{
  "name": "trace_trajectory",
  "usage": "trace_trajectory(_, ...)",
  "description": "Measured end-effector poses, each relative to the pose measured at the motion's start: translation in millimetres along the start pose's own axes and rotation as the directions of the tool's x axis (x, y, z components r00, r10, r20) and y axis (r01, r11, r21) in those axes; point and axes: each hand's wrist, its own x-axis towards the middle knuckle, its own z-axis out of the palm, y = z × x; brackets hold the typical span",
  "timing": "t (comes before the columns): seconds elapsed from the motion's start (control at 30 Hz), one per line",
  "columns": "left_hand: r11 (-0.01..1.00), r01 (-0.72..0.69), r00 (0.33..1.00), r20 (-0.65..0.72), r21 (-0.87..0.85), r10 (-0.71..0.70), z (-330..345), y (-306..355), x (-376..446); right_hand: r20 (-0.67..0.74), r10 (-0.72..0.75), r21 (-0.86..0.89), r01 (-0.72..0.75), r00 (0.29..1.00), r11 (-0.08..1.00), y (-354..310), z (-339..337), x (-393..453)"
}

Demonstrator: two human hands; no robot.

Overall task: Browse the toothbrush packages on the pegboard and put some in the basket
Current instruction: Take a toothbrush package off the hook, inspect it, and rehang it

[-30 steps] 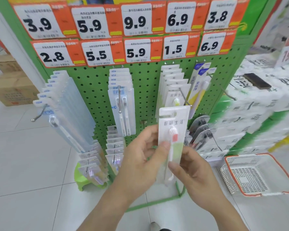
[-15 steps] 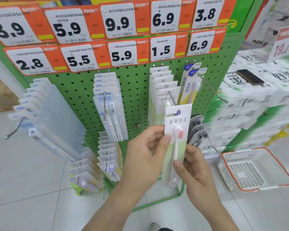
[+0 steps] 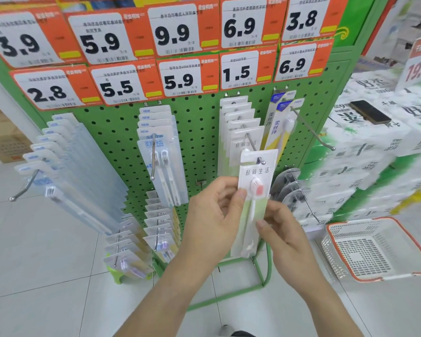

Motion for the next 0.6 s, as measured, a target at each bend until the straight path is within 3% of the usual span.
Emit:
trace_trajectory(0.17,0.996,-0.015,1.000,-0.002,0.087,0.015,-3.5,-1.0,7.4,-0.143,-0.123,-0.113,0.108,0.982,0.988,-32.5,-11.3,36.5)
trace_trajectory(0.3,0.988,-0.021,1.000,-0.003,0.152,0.022,-4.9,1.5,10.0,-0.167,-0.276,-0.303,0.217,0.947,0.928,-73.4,-16.9,63.1)
trace_trajectory(0.43,0.981,-0.010,1.000,0.006,0.196,0.010,-4.2,2.5,13.3,-0.036,-0.387,-0.600,0.290,0.921,0.745,-110.9,-22.5,91.4)
trace_trajectory(0.6,0.977,-0.003,1.000,0.008,0.213,0.001,-3.5,5.1,16.8,0.150,-0.217,-0.781,0.250,0.965,0.572,-141.9,-28.6,123.1)
